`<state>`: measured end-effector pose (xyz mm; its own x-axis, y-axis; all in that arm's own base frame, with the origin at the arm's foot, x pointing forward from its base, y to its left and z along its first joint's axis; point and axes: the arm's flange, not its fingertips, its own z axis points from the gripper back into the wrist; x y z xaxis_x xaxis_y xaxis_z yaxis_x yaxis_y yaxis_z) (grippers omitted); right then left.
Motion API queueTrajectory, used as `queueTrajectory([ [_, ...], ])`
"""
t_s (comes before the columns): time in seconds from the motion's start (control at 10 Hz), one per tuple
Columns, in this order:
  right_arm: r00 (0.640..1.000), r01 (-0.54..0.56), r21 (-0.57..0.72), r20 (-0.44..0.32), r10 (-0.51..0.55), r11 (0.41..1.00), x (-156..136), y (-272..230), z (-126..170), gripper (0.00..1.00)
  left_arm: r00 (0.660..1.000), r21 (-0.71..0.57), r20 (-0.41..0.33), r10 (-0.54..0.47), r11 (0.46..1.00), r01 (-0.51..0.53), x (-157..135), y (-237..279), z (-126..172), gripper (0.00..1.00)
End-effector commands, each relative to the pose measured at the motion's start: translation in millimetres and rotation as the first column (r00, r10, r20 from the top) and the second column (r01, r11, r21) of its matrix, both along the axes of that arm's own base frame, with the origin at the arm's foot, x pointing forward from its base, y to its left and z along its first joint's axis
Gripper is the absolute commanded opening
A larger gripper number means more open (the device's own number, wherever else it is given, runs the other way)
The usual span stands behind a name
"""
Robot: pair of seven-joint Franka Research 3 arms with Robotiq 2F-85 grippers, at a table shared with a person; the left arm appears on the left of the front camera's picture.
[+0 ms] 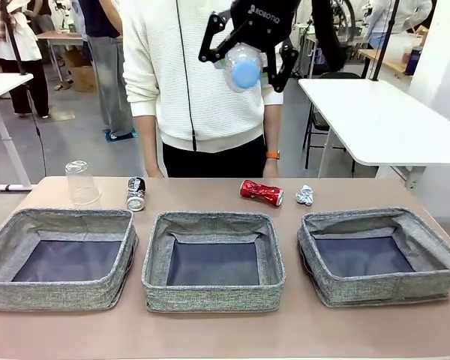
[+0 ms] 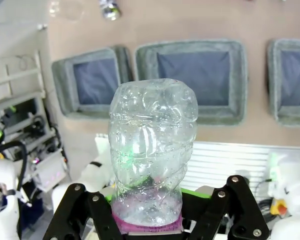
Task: Sort the waste into the appropriate baskets.
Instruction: Pick up the waste item pointed out by the person, then place the picked waste into the Fabric basket indicated by the person.
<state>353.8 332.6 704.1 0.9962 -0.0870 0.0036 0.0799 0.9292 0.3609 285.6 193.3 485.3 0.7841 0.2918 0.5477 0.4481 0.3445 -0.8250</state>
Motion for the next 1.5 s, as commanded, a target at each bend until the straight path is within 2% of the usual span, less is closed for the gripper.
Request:
queueTrajectory([
  [0.0, 0.996, 0.089, 0.066, -0.033, -0.087, 0.994, 1.1, 9.9, 4.5, 0.0, 1.0, -0.01, 0.028, -0.001, 1.0, 0.002, 0.9, -0.4, 1.6, 1.0],
  [0.1, 1.0, 0.0, 0.0, 0.0, 0.0, 1.0, 0.0, 0.0, 0.0, 0.0, 1.0, -0.01, 0.028, -0.001, 1.0, 0.002, 0.9, -0.4, 1.6, 1.0],
  [1.4, 1.0, 0.0, 0.0, 0.0, 0.0, 1.0, 0.0, 0.0, 0.0, 0.0, 1.0, -0.01, 0.028, -0.001, 1.0, 0.002, 0.9, -0.4, 1.6, 1.0],
])
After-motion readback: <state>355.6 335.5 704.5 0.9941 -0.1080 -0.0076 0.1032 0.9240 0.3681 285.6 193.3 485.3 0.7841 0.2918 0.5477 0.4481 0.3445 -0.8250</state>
